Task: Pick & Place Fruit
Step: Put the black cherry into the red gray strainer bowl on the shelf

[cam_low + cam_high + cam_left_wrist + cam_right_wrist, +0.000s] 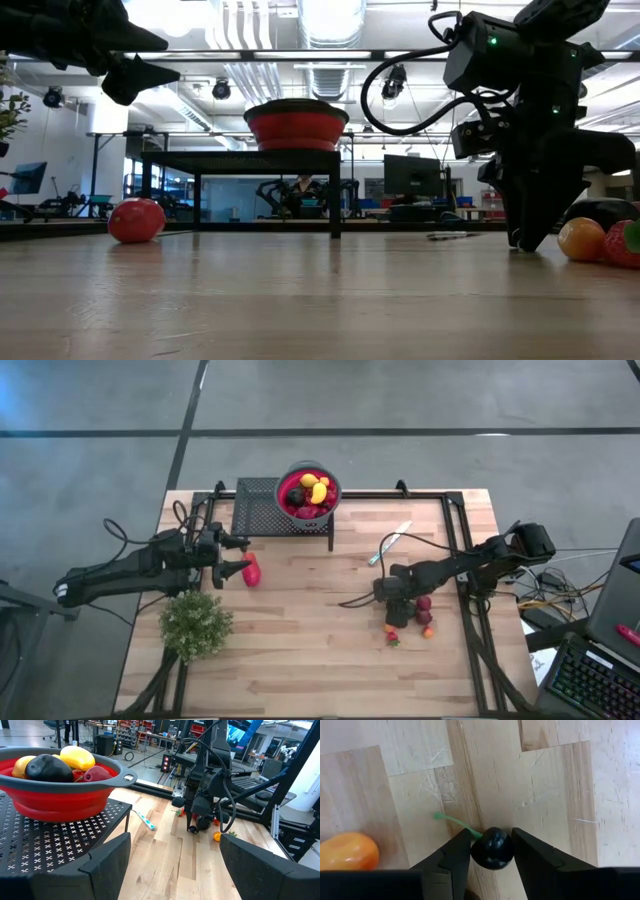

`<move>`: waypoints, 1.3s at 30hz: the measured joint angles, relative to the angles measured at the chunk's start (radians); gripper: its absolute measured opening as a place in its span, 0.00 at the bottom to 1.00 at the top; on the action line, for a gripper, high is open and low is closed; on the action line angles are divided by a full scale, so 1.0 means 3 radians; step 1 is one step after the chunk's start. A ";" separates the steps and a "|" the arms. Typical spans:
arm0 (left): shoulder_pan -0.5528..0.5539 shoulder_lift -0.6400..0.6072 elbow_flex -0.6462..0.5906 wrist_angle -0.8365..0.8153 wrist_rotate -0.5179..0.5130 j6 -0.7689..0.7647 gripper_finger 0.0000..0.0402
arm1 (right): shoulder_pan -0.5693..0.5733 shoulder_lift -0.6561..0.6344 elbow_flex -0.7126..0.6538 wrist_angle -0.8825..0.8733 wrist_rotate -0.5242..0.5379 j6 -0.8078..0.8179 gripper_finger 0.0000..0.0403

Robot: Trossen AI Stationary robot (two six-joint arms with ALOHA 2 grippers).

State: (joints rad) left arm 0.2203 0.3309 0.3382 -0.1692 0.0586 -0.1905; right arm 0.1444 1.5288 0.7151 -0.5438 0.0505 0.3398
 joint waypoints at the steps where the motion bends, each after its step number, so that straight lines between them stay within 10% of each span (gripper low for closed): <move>1: -0.0001 -0.0001 -0.0001 -0.0001 0.0000 0.0000 0.78 | 0.0000 0.0000 0.0000 0.0000 0.0001 0.0001 0.35; 18: -0.0001 -0.0001 -0.0001 -0.0001 0.0000 -0.0001 0.78 | -0.0018 -0.0004 0.0274 -0.0001 0.0008 -0.0023 0.33; 39: -0.0001 0.0000 -0.0001 -0.0001 0.0000 0.0000 0.78 | -0.0790 -0.0006 0.2480 0.0250 0.0355 -0.1108 0.30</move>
State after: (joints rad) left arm 0.2200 0.3309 0.3380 -0.1694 0.0586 -0.1905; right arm -0.0926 1.5269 1.4591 -0.4689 0.1570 0.0074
